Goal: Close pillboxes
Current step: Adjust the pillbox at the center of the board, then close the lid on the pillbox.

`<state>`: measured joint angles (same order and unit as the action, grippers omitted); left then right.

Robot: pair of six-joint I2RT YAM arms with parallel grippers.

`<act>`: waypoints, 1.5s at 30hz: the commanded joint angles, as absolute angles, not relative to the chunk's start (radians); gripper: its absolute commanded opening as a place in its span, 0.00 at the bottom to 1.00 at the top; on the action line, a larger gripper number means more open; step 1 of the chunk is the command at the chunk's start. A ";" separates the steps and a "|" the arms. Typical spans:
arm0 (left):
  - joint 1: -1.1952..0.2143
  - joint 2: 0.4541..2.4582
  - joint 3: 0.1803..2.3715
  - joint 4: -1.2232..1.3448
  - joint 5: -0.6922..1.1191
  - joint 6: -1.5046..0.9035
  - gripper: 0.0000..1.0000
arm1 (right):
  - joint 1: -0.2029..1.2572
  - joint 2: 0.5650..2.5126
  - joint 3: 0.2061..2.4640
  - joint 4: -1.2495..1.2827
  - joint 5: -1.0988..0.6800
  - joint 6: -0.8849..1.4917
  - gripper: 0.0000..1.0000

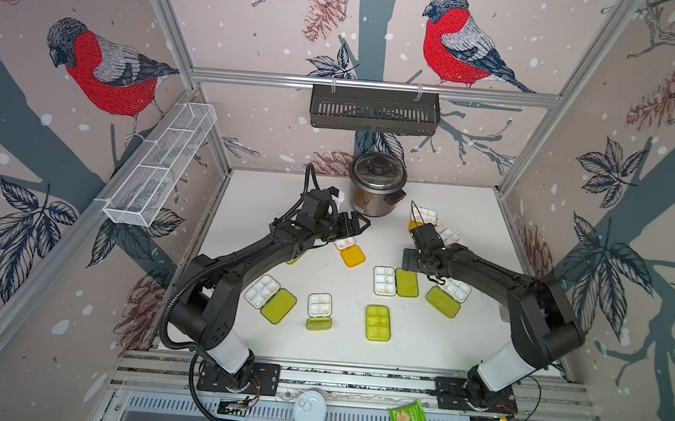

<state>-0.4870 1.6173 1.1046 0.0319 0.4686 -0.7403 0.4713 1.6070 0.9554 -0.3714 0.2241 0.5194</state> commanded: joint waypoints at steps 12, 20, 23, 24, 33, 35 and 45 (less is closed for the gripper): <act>-0.582 1.768 1.129 0.004 0.584 -0.784 0.91 | 0.296 1.488 0.780 -0.241 -0.378 0.398 0.88; -0.627 1.839 1.147 -0.006 0.612 -0.779 0.92 | 0.244 1.487 0.723 -0.191 -0.457 0.429 0.87; -0.649 1.861 1.153 -0.012 0.613 -0.775 0.92 | 0.233 1.483 0.702 -0.171 -0.482 0.445 0.87; -0.656 1.870 1.156 -0.014 0.614 -0.775 0.92 | 0.226 1.483 0.689 -0.156 -0.503 0.457 0.87; -0.693 1.924 1.174 -0.047 0.601 -0.763 0.93 | 0.217 1.484 0.640 -0.107 -0.558 0.491 0.87; -0.693 1.930 1.174 -0.051 0.602 -0.765 0.93 | 0.217 1.486 0.638 -0.108 -0.553 0.493 0.87; -0.701 1.958 1.184 -0.062 0.608 -0.765 0.94 | 0.218 1.501 0.643 -0.109 -0.548 0.500 0.87</act>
